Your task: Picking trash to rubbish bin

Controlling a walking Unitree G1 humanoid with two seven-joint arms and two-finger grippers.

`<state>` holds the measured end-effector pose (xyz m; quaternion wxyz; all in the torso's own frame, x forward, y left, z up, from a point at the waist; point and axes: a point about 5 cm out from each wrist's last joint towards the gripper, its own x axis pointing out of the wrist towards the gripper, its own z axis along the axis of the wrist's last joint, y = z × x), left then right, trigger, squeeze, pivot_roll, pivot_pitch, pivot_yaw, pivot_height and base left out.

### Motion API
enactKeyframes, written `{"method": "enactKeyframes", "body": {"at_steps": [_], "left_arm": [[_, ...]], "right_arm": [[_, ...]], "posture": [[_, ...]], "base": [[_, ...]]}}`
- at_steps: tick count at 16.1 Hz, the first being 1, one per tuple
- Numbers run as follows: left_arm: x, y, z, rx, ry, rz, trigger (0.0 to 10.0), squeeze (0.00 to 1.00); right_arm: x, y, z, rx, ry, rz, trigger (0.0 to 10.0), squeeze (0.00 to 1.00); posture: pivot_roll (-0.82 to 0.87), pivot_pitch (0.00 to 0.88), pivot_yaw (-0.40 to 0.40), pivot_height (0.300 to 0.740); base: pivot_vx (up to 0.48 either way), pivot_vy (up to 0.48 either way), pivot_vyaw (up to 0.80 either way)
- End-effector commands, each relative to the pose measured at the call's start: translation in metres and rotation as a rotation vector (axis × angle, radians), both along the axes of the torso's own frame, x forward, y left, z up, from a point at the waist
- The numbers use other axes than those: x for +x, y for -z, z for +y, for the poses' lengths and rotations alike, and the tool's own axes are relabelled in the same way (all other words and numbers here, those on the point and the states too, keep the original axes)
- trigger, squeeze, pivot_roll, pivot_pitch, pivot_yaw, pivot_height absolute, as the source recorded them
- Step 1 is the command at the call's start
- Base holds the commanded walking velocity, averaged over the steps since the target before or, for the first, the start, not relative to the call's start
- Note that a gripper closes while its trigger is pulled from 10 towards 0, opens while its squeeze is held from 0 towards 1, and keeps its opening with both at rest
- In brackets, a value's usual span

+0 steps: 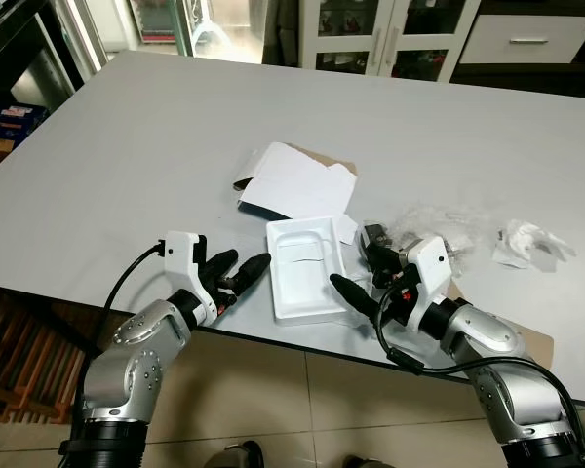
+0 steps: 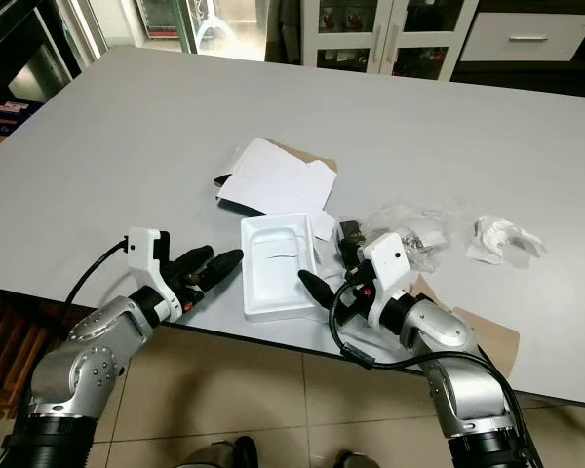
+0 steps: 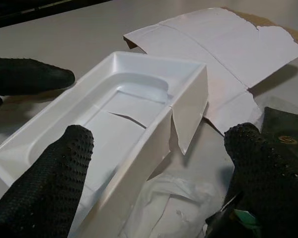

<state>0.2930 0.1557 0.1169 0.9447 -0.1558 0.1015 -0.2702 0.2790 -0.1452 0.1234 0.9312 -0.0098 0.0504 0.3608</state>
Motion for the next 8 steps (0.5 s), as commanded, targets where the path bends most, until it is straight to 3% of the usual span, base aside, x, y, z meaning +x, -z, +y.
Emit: {"method": "enactKeyframes", "body": {"at_steps": [1,5,8], "left_arm": [[-0.002,-0.007,0.007,0.048,0.015,-0.038,10.0,0.00],[-0.003,-0.014,0.029,0.120,-0.022,-0.051,10.0,0.00],[-0.002,-0.019,0.026,0.102,0.005,-0.063,10.0,0.00]], "right_arm": [[-0.004,0.003,0.001,0.014,-0.012,0.019,10.0,0.00],[-0.003,0.004,0.002,0.016,-0.007,0.025,10.0,0.00],[-0.002,0.005,0.005,0.021,-0.008,0.024,10.0,0.00]], "posture": [[-0.05,0.145,0.027,0.740],[-0.04,0.146,0.031,0.740],[-0.04,0.144,0.033,0.740]], "base": [[0.000,0.000,0.00],[0.000,0.000,0.00],[0.000,0.000,0.00]]}}
